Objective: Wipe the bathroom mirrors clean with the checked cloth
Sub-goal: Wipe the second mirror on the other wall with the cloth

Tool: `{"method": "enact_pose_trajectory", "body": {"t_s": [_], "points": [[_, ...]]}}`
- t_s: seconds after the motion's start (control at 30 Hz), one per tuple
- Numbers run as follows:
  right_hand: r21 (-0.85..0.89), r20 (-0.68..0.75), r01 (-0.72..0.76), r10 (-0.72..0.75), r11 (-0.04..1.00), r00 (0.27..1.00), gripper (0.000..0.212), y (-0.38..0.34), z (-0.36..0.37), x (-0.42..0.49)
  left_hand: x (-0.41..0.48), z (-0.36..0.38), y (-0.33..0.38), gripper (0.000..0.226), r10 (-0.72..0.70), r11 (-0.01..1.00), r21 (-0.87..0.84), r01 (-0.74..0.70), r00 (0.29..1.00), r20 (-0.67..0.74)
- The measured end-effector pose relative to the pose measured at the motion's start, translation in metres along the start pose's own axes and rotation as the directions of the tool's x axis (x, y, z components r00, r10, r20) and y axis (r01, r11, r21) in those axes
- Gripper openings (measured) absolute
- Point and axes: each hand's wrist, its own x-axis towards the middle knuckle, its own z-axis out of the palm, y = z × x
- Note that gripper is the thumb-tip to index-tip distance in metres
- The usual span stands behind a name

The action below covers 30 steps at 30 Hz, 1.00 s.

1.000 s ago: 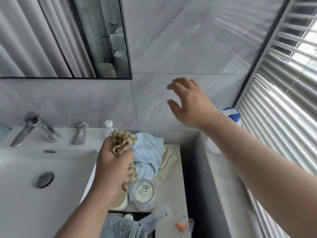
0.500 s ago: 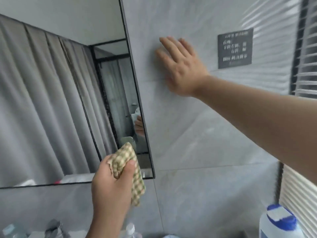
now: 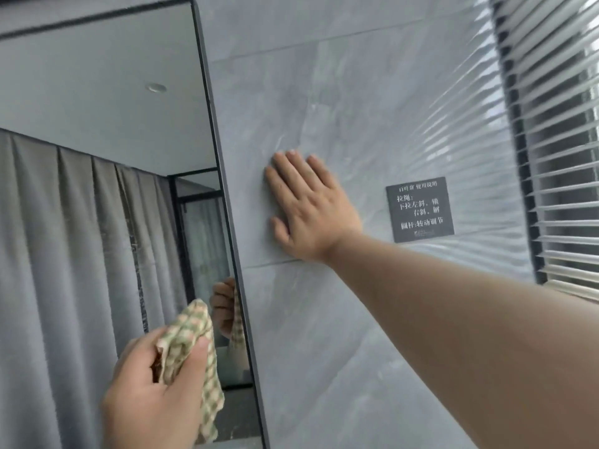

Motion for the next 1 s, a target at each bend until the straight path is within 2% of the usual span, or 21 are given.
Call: {"method": "enact_pose_trajectory", "body": {"t_s": [0.1, 0.17, 0.23, 0.33, 0.5, 0.53, 0.63, 0.7, 0.77, 0.87, 1.0], "points": [[0.002, -0.022, 0.001, -0.001, 1.000, 1.000, 0.075, 0.001, 0.000, 0.001, 0.007, 0.010, 0.008, 0.028, 0.024, 0.996, -0.088, -0.031, 0.997, -0.079], [0.010, -0.043, 0.001, 0.000, 1.000, 0.999, 0.074, -0.001, 0.000, 0.000, 0.021, 0.013, 0.016, 0.033, 0.142, 0.987, -0.054, -0.149, 0.982, -0.126], [0.020, -0.055, 0.000, 0.002, 1.000, 0.998, 0.073, 0.000, 0.000, 0.000, 0.042, 0.012, 0.024, 0.027, 0.276, 0.961, 0.030, -0.275, 0.948, -0.158], [0.027, -0.055, -0.001, 0.002, 1.000, 0.998, 0.072, 0.000, 0.001, 0.000, 0.077, 0.010, 0.033, 0.027, 0.413, 0.906, 0.150, -0.396, 0.904, -0.108], [0.021, -0.007, 0.000, 0.000, 1.000, 1.000, 0.074, -0.001, -0.002, 0.001, 0.137, 0.020, 0.061, 0.025, 0.575, 0.810, 0.174, -0.560, 0.817, -0.048], [0.018, 0.001, -0.001, 0.001, 1.000, 1.000, 0.074, -0.001, -0.002, 0.001, 0.149, 0.024, 0.067, 0.028, 0.622, 0.771, 0.214, -0.599, 0.782, -0.052], [0.014, -0.015, -0.005, 0.005, 1.000, 1.000, 0.074, 0.001, -0.002, 0.001, 0.184, 0.038, 0.090, 0.035, 0.791, 0.589, 0.370, -0.719, 0.606, -0.083], [0.006, -0.034, 0.000, 0.000, 1.000, 0.999, 0.074, 0.001, -0.001, 0.001, 0.208, 0.049, 0.100, 0.036, 0.844, 0.497, 0.419, -0.760, 0.536, -0.028], [0.000, -0.047, 0.007, -0.007, 1.000, 0.999, 0.073, 0.001, 0.000, 0.001, 0.220, 0.062, 0.098, 0.037, 0.826, 0.469, 0.444, -0.764, 0.557, 0.087], [-0.002, -0.065, 0.010, -0.010, 1.000, 0.998, 0.072, 0.001, 0.001, 0.001, 0.209, 0.075, 0.080, 0.041, 0.758, 0.494, 0.430, -0.756, 0.617, 0.213], [0.011, -0.081, 0.010, -0.009, 1.000, 0.997, 0.071, 0.000, 0.003, 0.001, 0.190, 0.077, 0.056, 0.060, 0.715, 0.513, 0.371, -0.774, 0.624, 0.313]]}}
